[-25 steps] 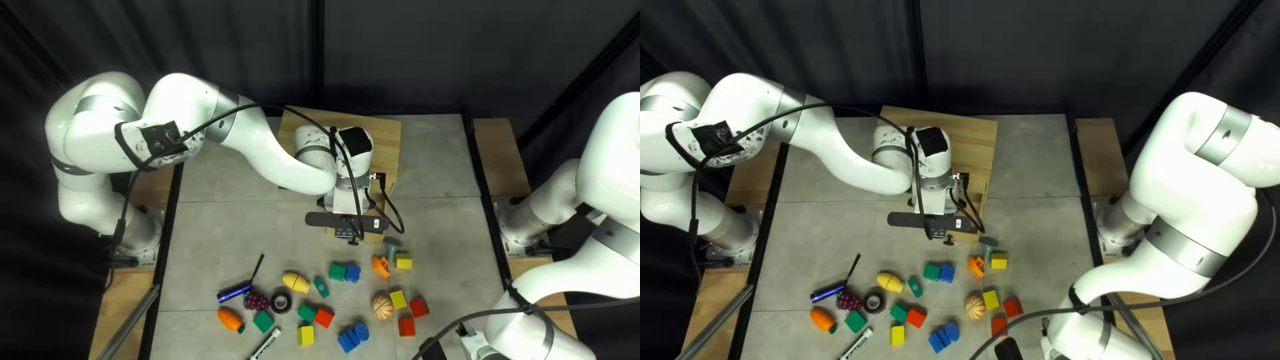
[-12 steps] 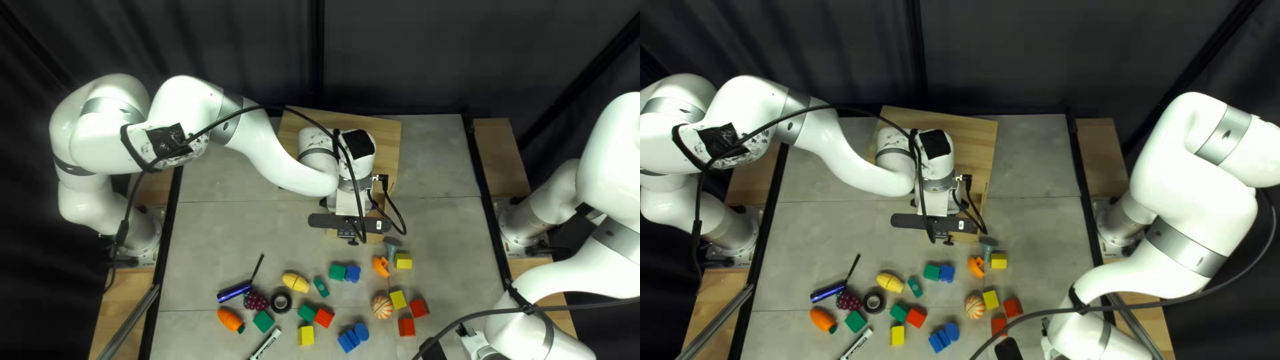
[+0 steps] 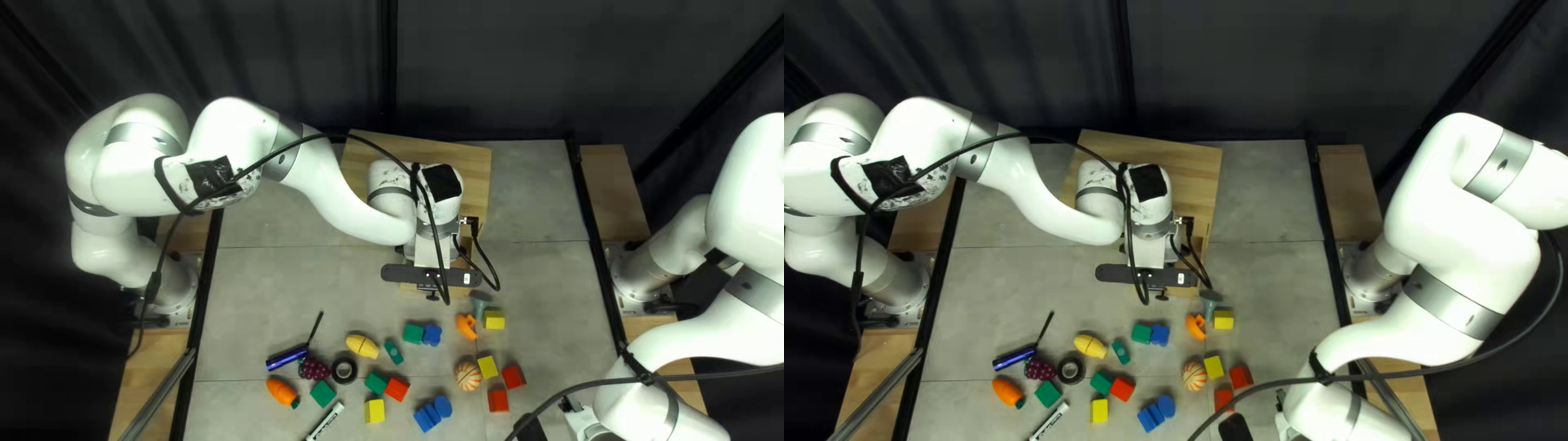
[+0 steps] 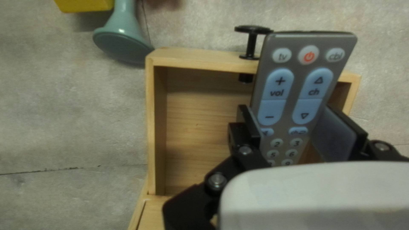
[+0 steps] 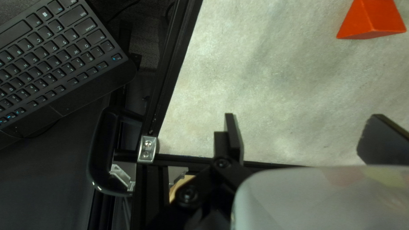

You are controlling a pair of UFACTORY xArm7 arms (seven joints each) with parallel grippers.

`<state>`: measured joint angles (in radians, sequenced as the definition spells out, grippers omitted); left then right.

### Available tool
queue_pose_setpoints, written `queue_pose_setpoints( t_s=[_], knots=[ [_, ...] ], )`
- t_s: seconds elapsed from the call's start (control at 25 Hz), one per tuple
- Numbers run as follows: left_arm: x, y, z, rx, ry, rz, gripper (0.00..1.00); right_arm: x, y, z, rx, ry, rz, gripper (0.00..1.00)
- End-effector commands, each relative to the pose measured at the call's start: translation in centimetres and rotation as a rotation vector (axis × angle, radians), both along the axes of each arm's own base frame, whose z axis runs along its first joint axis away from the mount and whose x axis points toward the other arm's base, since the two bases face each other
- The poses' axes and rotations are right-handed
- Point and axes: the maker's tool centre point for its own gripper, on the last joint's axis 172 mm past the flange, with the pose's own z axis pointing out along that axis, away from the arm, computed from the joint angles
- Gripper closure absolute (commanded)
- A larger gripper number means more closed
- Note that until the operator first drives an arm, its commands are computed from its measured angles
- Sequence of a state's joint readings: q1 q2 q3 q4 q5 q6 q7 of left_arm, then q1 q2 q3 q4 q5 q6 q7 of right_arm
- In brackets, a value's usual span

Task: Open drawers and place objects into drawer and close

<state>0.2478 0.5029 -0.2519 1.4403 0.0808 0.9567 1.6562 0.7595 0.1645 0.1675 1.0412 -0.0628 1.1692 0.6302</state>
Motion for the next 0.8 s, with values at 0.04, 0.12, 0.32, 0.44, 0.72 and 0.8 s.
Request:
queue_pose_setpoints(
  t_s=[0.04, 0.12, 0.32, 0.44, 0.72, 0.8],
  knots=[
    [0.1, 0.4, -0.2, 0.003, 0.004, 0.0, 1.0, 0.0, 0.0, 0.0, 0.0, 0.0, 0.0, 0.0],
    [0.1, 0.5, -0.3, 0.004, 0.005, 0.002, 1.0, 0.0, 0.0, 0.0, 0.0, 0.0, 0.0, 0.0],
    [-0.2, 0.9, -0.5, 0.007, 0.013, 0.006, 1.0, 0.0, 0.0, 0.0, 0.0, 0.0, 0.0, 0.0],
    [-0.3, 1.1, -0.5, 0.011, 0.018, 0.01, 1.0, 0.0, 0.0, 0.0, 0.0, 0.0, 0.0, 0.0],
    [-0.3, 1.4, -0.4, 0.019, 0.029, 0.014, 1.0, 0.0, 0.0, 0.0, 0.0, 0.0, 0.0, 0.0],
    [-0.3, 1.6, -0.3, 0.022, 0.031, 0.017, 1.0, 0.0, 0.0, 0.0, 0.0, 0.0, 0.0, 0.0]
  ],
)
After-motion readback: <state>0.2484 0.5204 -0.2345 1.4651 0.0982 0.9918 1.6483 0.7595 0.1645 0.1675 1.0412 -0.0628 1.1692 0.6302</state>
